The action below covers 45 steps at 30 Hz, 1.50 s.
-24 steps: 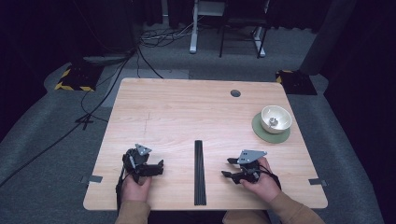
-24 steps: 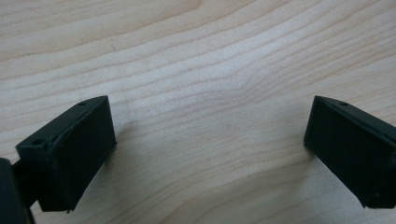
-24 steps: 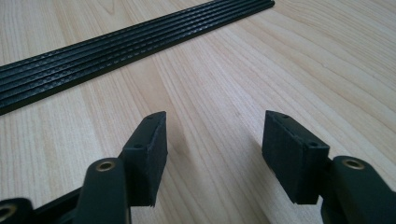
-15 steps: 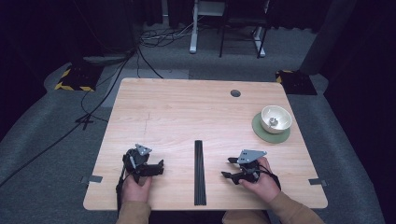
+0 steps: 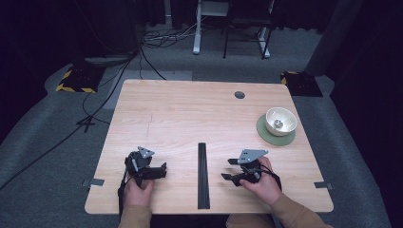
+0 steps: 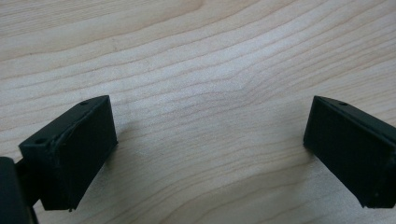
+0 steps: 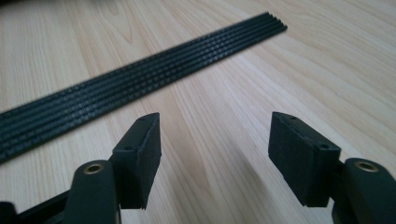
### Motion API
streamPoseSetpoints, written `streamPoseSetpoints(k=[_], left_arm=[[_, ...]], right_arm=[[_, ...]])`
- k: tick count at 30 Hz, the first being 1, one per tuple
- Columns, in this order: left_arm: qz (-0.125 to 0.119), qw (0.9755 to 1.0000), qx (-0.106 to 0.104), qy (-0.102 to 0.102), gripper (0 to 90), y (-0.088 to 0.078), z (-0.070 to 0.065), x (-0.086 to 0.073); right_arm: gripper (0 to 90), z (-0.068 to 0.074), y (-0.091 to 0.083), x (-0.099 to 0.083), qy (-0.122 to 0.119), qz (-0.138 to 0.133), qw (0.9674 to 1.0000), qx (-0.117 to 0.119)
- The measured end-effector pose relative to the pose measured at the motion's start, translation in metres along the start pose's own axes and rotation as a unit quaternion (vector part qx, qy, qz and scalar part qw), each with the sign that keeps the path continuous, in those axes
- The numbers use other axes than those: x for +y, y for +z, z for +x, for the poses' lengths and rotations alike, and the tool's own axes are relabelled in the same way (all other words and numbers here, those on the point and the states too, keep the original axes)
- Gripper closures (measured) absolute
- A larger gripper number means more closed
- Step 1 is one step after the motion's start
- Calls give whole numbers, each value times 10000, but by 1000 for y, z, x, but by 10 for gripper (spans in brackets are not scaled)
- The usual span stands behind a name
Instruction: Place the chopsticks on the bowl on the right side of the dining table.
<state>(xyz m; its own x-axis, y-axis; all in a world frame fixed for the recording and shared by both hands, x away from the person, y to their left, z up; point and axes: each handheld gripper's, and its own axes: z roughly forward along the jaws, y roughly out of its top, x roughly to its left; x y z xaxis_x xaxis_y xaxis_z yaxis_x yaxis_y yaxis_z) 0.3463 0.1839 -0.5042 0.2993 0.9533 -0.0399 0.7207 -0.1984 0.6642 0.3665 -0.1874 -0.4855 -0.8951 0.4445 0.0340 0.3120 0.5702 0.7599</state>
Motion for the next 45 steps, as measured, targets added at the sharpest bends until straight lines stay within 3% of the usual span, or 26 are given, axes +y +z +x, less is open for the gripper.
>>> streamPoseSetpoints(k=[5, 10, 18, 19, 32, 38, 45], left_arm=[[0, 10000, 0, 0, 28, 0, 0, 0], [6, 10000, -2, -9, 28, 0, 0, 0], [9, 10000, 4, -11, 28, 0, 0, 0], [9, 10000, 4, -11, 28, 0, 0, 0], [1, 10000, 0, 0, 28, 0, 0, 0], [10, 10000, 2, -11, 28, 0, 0, 0], [4, 10000, -3, -11, 28, 0, 0, 0]], right_arm=[[342, 4, 6, 9, 23, -168, 9998, 76], [324, 14, 23, 15, 85, -324, 9994, 37], [309, 24, 38, 18, -60, -275, 9996, -17], [307, 26, 39, 18, 16, -267, 9996, -10], [294, 32, 46, 15, -96, -219, 9997, -18], [295, 33, 45, 14, -11, -149, 9999, -66], [295, 28, 42, 13, -126, -95, 9998, -124]])
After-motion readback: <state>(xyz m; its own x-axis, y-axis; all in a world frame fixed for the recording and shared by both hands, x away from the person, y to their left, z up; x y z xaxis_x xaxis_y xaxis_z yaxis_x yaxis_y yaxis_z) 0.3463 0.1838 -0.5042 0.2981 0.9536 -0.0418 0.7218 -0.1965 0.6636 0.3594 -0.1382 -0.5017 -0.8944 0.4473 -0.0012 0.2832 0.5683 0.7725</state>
